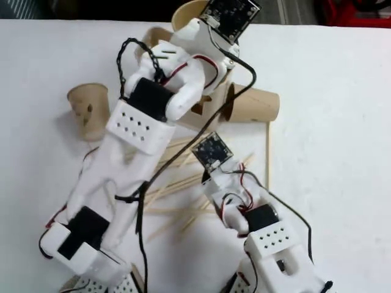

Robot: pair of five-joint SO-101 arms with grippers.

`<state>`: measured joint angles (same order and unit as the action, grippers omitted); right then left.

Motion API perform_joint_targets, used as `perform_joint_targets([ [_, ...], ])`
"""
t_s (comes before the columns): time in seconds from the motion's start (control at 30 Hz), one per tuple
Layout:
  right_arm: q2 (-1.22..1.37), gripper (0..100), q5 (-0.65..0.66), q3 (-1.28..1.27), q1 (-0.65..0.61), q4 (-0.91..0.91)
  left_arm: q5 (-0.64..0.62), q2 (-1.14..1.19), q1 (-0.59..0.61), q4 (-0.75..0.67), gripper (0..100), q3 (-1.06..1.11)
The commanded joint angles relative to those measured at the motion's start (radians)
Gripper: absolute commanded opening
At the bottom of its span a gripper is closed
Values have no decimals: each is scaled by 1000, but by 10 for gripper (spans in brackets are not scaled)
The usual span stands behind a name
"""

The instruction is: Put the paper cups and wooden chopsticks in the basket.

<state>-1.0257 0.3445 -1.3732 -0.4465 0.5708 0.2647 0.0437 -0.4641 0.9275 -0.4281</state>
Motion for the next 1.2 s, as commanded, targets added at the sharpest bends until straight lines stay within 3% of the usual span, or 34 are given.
perform_joint_targets([
  [0.0,-19,25,11,9,-2,-18,0,-2,-10,-61,23,-41],
  [0.5,-19,25,11,9,-2,-18,43,90,1,-48,33,-41],
  [0.73,-19,25,11,9,-2,-18,75,93,1,17,154,-51],
  [0.9,-19,25,11,9,-2,-18,75,85,8,83,170,-58],
  [1.17,-19,25,11,11,-2,-18,74,-97,85,299,165,-121],
])
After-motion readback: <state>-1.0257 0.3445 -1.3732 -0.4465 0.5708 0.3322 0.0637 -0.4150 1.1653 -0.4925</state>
